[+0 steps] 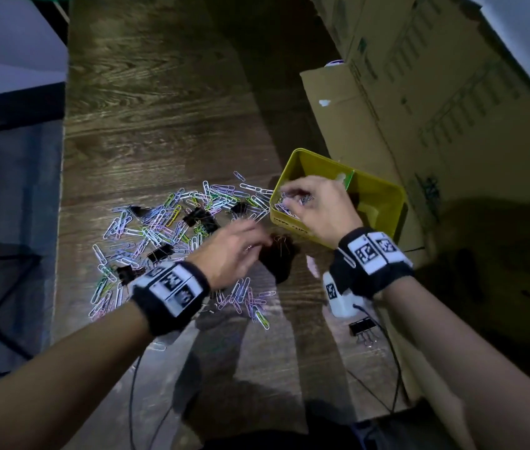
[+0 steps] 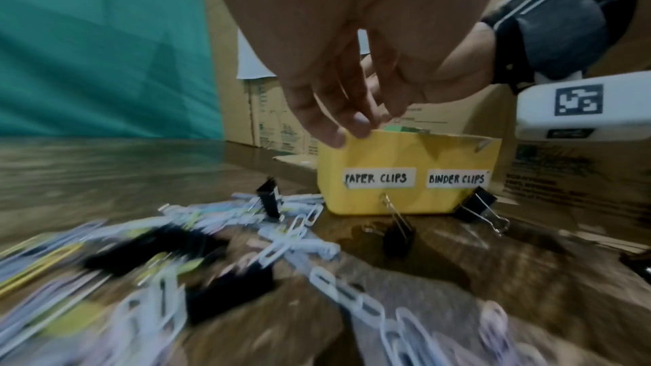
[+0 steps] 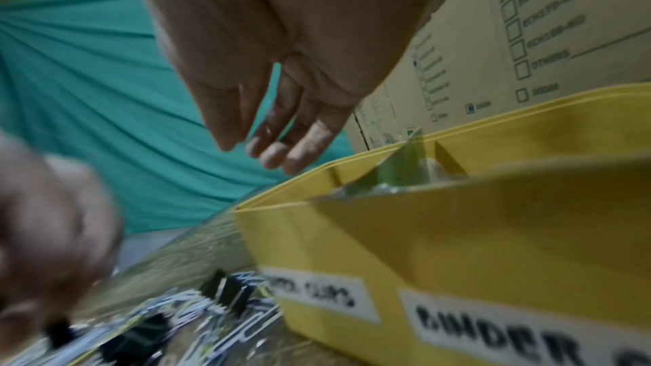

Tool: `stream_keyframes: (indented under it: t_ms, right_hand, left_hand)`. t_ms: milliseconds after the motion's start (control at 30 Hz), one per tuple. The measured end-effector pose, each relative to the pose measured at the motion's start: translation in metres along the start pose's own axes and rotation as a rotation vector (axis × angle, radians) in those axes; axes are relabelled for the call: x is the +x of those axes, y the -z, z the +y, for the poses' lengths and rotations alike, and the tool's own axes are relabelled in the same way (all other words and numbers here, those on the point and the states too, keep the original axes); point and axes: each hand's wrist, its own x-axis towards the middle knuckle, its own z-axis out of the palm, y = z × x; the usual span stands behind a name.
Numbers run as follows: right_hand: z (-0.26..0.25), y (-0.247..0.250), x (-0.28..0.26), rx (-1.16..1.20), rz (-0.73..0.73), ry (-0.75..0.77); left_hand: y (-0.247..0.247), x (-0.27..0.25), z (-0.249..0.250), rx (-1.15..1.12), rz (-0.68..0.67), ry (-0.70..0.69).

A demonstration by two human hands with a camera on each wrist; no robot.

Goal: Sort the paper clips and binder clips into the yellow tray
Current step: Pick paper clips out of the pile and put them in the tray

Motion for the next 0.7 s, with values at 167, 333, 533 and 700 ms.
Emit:
stream_keyframes:
  t_ms: [167,333,533,700]
  right_hand:
    - [-0.001,-0.031,-0.062,0.08,-0.324,-0.003]
    - [0.017,-0.079,-0.112,-0.153,-0.96,-0.201]
    - [0.002,-0.116,-0.132,-0.127,-0.757,-0.196]
    - [-0.002,-0.121,-0.133,-0.202,-0.484,-0.222]
  left_hand:
    - [0.001,-0.082,-0.003,0.007,-0.501,0.248]
    - [-0.001,-0.12,0.023,0.139,-0.992,0.44]
    - [-0.025,-0.111,0.034,-0.036,-0.68,0.307]
    - [-0.039,-0.092,0.007,-0.103,-0.514,0.39]
